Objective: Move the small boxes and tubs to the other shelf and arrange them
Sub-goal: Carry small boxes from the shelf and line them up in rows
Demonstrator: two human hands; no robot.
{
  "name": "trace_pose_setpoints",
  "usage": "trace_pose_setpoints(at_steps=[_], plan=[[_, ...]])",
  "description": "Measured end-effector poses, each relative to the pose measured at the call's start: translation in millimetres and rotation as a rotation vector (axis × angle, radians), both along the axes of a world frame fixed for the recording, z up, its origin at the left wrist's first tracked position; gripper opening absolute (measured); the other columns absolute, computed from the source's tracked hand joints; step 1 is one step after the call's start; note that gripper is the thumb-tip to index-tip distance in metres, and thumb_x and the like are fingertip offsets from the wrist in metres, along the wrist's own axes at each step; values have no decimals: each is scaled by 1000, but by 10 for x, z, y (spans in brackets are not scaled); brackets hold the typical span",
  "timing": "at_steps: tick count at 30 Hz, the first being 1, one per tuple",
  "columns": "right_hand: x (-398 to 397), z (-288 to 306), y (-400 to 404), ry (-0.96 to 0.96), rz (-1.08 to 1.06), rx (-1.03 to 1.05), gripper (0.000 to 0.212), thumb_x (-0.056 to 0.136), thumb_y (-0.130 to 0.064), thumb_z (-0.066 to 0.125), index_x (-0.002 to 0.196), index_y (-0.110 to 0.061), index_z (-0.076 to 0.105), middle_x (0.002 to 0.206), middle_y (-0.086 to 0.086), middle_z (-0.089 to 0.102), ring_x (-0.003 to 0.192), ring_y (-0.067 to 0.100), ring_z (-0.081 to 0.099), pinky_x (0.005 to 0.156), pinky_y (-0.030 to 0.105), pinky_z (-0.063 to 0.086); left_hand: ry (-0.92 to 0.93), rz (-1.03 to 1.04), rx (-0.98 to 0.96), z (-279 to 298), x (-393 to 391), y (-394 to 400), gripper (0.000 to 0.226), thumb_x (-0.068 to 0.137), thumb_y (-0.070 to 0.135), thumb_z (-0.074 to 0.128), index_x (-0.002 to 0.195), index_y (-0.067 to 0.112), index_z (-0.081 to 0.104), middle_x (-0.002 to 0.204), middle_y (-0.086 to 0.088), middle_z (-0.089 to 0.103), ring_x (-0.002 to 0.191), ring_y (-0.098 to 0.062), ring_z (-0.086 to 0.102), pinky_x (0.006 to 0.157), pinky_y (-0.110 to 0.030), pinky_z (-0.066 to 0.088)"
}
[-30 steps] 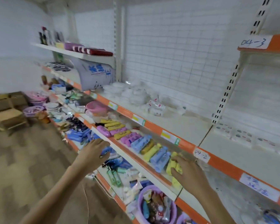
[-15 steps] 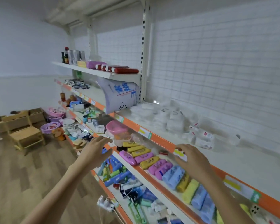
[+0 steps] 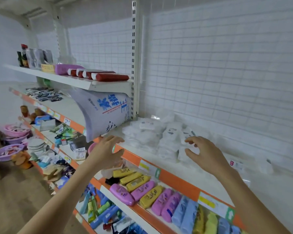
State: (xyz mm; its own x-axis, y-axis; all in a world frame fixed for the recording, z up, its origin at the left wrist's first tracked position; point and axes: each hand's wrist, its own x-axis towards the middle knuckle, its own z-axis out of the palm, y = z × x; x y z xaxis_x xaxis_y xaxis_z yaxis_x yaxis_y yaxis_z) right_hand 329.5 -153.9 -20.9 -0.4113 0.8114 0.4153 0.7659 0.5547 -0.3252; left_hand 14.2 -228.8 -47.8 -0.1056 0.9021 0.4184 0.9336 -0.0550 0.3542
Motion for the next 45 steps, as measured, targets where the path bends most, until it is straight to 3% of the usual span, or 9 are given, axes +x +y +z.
trace_pose_setpoints(at_steps=[9, 12, 16, 20, 27, 30, 37, 41, 45], plan=[[-596, 128, 1280, 86, 62, -102, 32, 86, -32, 60, 118, -25, 57, 110, -9, 57, 103, 8, 51, 87, 26, 43, -15, -104, -73, 203, -249, 1545, 49, 86, 39, 59, 130, 19, 47, 128, 0, 49, 112, -14, 49, 96, -25, 38], [-879, 99, 1598, -7, 100, -155, 38, 88, -31, 58, 124, -24, 53, 120, -7, 54, 104, 9, 51, 87, 25, 43, -8, -127, -181, 211, -284, 1944, 61, 85, 46, 58, 137, 21, 38, 141, -2, 38, 125, -18, 39, 104, -32, 34], [-1172, 44, 1898, -194, 65, -226, 41, 88, -27, 55, 129, -25, 49, 129, -4, 50, 76, 6, 55, 70, 22, 39, 103, -185, -317, 143, -322, 2347, 76, 82, 55, 56, 143, 22, 27, 153, 1, 19, 140, -17, 16, 112, -34, 18], [-1387, 12, 2128, -411, 7, -253, 55, 83, -29, 61, 135, -24, 42, 134, -2, 48, 118, 18, 47, 95, 29, 37, 84, -301, -360, 128, -395, 2671, 74, 77, 57, 62, 138, 24, 38, 144, 2, 39, 129, -15, 36, 107, -31, 29], [-1655, -7, 2209, -496, -79, -445, 63, 70, -28, 75, 125, -14, 46, 121, 2, 46, 103, 22, 53, 89, 38, 47, 108, -504, -406, 124, -488, 2953, 72, 77, 49, 67, 137, 20, 40, 131, 4, 44, 120, -14, 43, 90, -20, 33], [-1718, -61, 2215, -445, -117, -433, 61, 70, -26, 76, 120, -9, 47, 117, 3, 43, 101, 23, 51, 89, 38, 46, 148, -551, -377, 75, -495, 2999, 69, 78, 48, 66, 135, 19, 40, 125, 3, 46, 114, -15, 46, 78, -20, 30], [-1575, -26, 2172, -271, -203, -330, 61, 72, -35, 74, 127, -21, 50, 123, -1, 51, 113, 17, 49, 89, 26, 39, -130, -594, -182, -38, -551, 3109, 76, 69, 43, 75, 132, 15, 44, 120, -1, 49, 110, -16, 48, 90, -23, 37], [-1430, 140, 1975, -25, -259, -303, 43, 85, -34, 63, 126, -25, 52, 127, -2, 50, 113, 15, 49, 90, 28, 43, -316, -614, -65, 34, -609, 3167, 64, 72, 26, 78, 127, 13, 47, 121, -2, 50, 102, -12, 47, 83, -20, 35], [-1318, 231, 1821, 321, -317, -265, 27, 91, -35, 54, 107, -15, 61, 106, 2, 63, 98, 21, 61, 74, 30, 51, -396, -640, -37, 79, -681, 3196, 61, 71, 20, 78, 124, 15, 47, 117, 0, 50, 100, -13, 49, 80, -22, 37]])
